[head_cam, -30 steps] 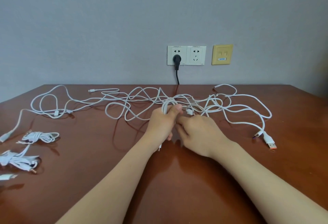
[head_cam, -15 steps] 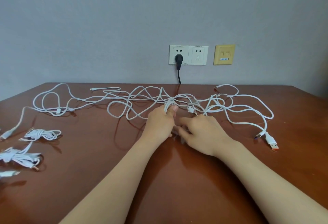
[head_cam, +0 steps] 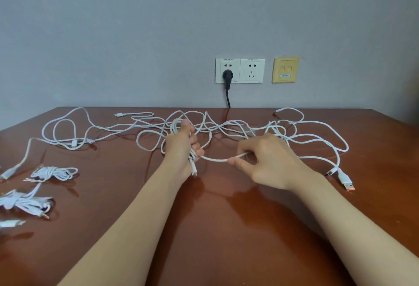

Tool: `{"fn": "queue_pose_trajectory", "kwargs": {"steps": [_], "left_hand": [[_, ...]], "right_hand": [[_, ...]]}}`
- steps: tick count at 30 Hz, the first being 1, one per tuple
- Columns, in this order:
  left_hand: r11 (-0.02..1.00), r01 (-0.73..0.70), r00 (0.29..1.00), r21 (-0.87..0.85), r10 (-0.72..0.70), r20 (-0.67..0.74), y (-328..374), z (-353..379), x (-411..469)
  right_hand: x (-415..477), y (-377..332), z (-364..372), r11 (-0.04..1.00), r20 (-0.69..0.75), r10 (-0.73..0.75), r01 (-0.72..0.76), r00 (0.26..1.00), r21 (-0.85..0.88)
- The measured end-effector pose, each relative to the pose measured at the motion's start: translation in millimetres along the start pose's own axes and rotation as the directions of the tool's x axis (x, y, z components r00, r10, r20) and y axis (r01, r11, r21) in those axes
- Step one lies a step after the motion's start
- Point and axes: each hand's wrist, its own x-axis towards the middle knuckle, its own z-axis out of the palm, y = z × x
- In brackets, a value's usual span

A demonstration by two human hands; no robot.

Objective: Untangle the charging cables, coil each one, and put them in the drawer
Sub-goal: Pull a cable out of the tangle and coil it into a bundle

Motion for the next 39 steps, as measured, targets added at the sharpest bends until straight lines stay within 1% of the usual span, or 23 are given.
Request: {"fn": "queue_pose_trajectory", "kwargs": {"steps": [2,4,7,9,12,15,18,20,21,22,23,27,29,30,31,33,35,37,39], "left_hand": [[0.996,0.018,1.0,0.091,-0.02,0.017,-2.3,2.2,-1.7],[0.974,0.061,0.996,0.22,-0.074,0.053,-5.7,3.5,-4.3],[0.882,0.087,0.968,0.463,-0.184,0.169,-10.7,6.2,-13.0],[0.83,0.092,0.93,0.55,-0.27,0.251,-12.8,9.3,-20.2],[0.807,0.107,0.864,0.581,-0.365,0.347,-13.8,12.6,-26.0],[0.808,0.127,0.826,0.575,-0.407,0.39,-13.0,11.7,-25.8],[0.822,0.179,0.832,0.541,-0.419,0.362,-14.8,10.0,-23.6],[0.819,0.176,0.848,0.547,-0.409,0.338,-15.8,9.3,-22.2],[0.811,0.165,0.845,0.561,-0.41,0.344,-15.6,8.8,-21.5],[0.802,0.157,0.826,0.576,-0.427,0.369,-15.3,8.2,-21.7],[0.792,0.146,0.792,0.593,-0.453,0.409,-15.0,7.8,-22.7],[0.762,0.062,0.631,0.645,-0.531,0.566,-15.9,5.4,-27.4],[0.737,0.032,0.547,0.675,-0.578,0.606,-14.5,5.1,-30.5],[0.713,0.006,0.523,0.701,-0.599,0.606,-11.9,6.6,-33.7],[0.677,-0.042,0.525,0.734,-0.61,0.593,-10.9,8.1,-35.6],[0.578,-0.163,0.573,0.8,-0.605,0.553,-12.3,12.3,-39.8],[0.513,-0.23,0.62,0.827,-0.578,0.53,-14.9,18.1,-44.8],[0.497,-0.226,0.621,0.838,-0.589,0.517,-17.8,21.2,-47.5],[0.486,-0.229,0.598,0.843,-0.613,0.516,-18.6,21.8,-49.0]], "right_hand": [[0.4,0.8,-5.7,0.998,-0.028,0.016,-0.015,0.999,0.06],[1.3,-0.5,-8.0,0.991,-0.046,0.031,-0.025,0.998,0.135],[3.2,-3.4,-7.0,0.976,-0.066,0.055,-0.04,0.996,0.212],[5.0,-2.7,-6.0,0.955,-0.065,0.093,-0.07,0.994,0.287],[6.3,1.0,-7.9,0.914,-0.023,0.14,-0.12,0.99,0.388],[6.3,3.4,-8.9,0.905,0.004,0.132,-0.122,0.991,0.407],[5.5,6.6,-11.9,0.872,0.013,0.145,-0.134,0.989,0.47],[4.5,8.0,-17.7,0.796,0.003,0.183,-0.15,0.983,0.586],[4.3,8.5,-20.5,0.757,-0.011,0.208,-0.154,0.978,0.635],[4.0,9.3,-21.8,0.73,-0.027,0.227,-0.152,0.973,0.667],[3.6,9.2,-21.9,0.722,-0.039,0.237,-0.149,0.971,0.676],[5.6,6.9,-15.6,0.748,-0.062,0.28,-0.178,0.958,0.639],[6.8,6.7,-13.6,0.745,-0.062,0.317,-0.208,0.947,0.634],[7.4,5.8,-12.7,0.75,-0.06,0.322,-0.216,0.945,0.625],[7.9,4.2,-11.9,0.757,-0.056,0.321,-0.221,0.945,0.615],[8.6,0.5,-9.2,0.774,-0.059,0.328,-0.232,0.943,0.589],[9.4,0.0,-6.2,0.786,-0.086,0.377,-0.27,0.922,0.557],[10.2,4.0,-4.0,0.773,-0.092,0.448,-0.333,0.889,0.54],[10.1,10.6,0.5,0.744,-0.021,0.491,-0.407,0.871,0.529]]}}
